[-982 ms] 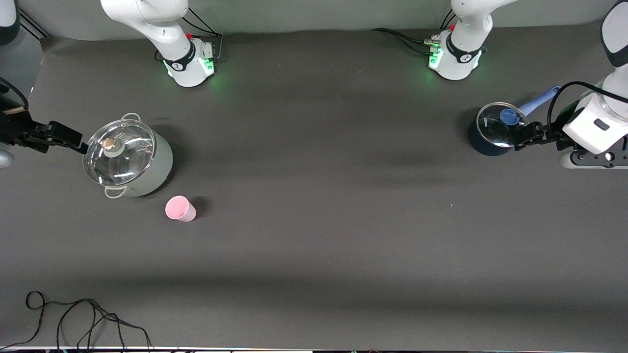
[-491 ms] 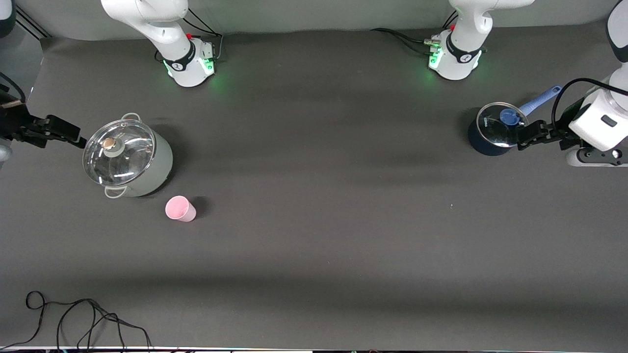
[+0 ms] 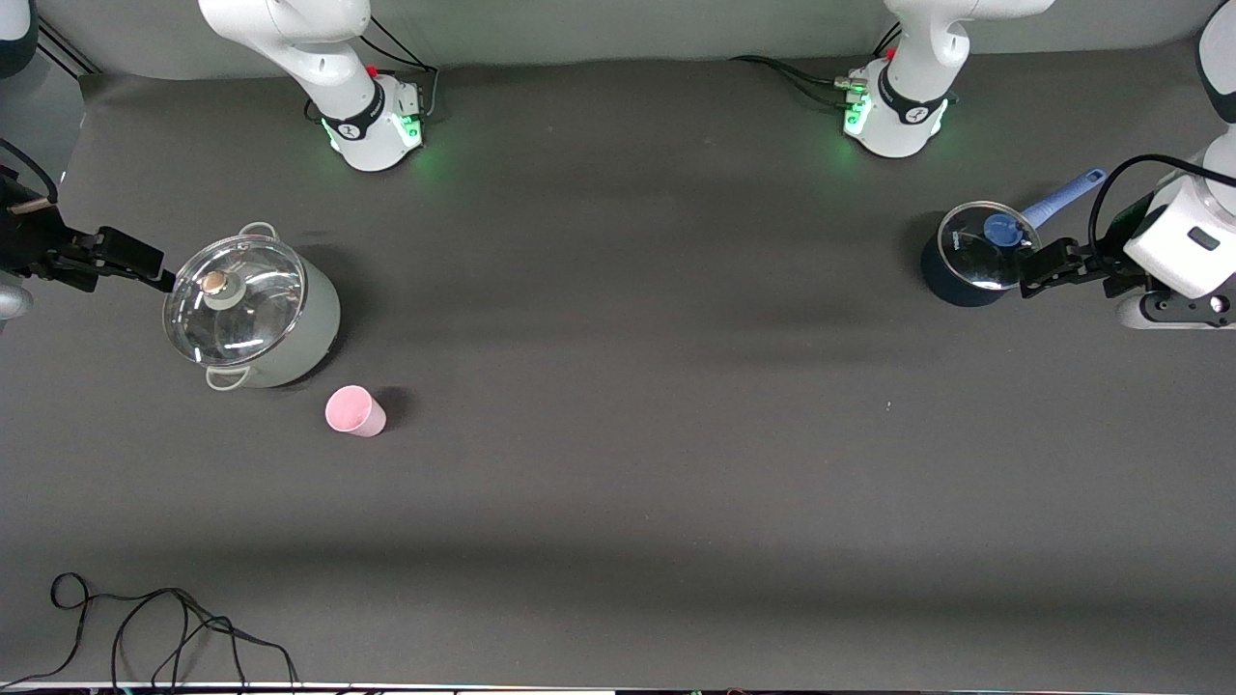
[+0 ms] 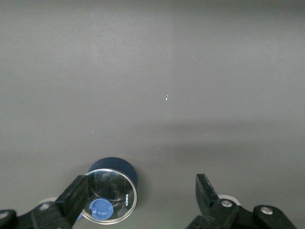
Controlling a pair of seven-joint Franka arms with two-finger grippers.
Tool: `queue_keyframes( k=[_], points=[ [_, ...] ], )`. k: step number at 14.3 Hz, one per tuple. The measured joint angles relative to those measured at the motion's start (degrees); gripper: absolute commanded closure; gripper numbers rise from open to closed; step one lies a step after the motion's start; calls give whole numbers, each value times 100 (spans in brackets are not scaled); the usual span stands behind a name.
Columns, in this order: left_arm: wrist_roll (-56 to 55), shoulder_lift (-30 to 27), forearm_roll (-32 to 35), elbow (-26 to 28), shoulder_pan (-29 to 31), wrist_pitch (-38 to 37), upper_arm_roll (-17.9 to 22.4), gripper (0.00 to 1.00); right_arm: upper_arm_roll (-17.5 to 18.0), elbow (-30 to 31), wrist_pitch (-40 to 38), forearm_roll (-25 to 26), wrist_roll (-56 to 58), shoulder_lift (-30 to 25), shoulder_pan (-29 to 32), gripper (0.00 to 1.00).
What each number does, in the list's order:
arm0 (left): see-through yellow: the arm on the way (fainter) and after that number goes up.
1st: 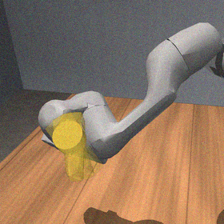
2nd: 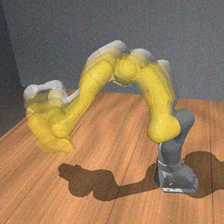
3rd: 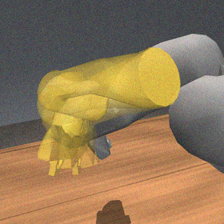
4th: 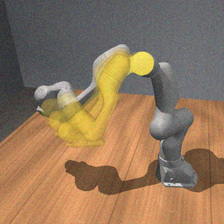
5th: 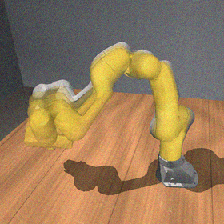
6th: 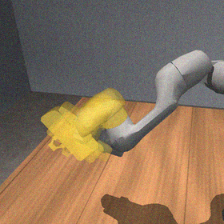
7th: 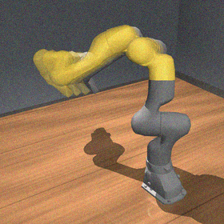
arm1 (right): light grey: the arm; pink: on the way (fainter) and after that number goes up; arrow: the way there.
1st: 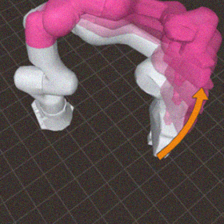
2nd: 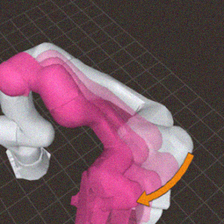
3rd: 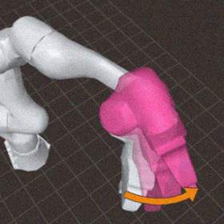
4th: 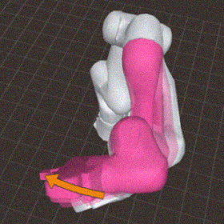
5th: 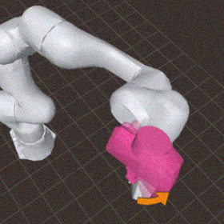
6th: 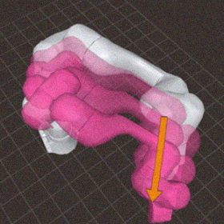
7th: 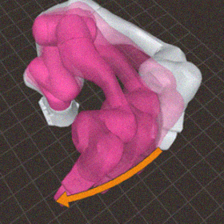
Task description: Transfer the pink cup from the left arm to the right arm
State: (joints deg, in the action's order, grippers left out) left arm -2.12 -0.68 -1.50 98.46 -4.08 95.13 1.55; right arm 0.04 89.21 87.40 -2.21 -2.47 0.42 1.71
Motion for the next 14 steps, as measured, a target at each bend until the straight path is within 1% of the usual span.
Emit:
queue_keyframes(
  k=[10,14],
  points=[
    [9,4,17,-1,11,-48,-46,0,-12,-11,15,0,0,5,0,0],
    [20,-29,101,-11,11,-118,-51,0,-11,-115,25,0,0,6,0,0]
  ],
)
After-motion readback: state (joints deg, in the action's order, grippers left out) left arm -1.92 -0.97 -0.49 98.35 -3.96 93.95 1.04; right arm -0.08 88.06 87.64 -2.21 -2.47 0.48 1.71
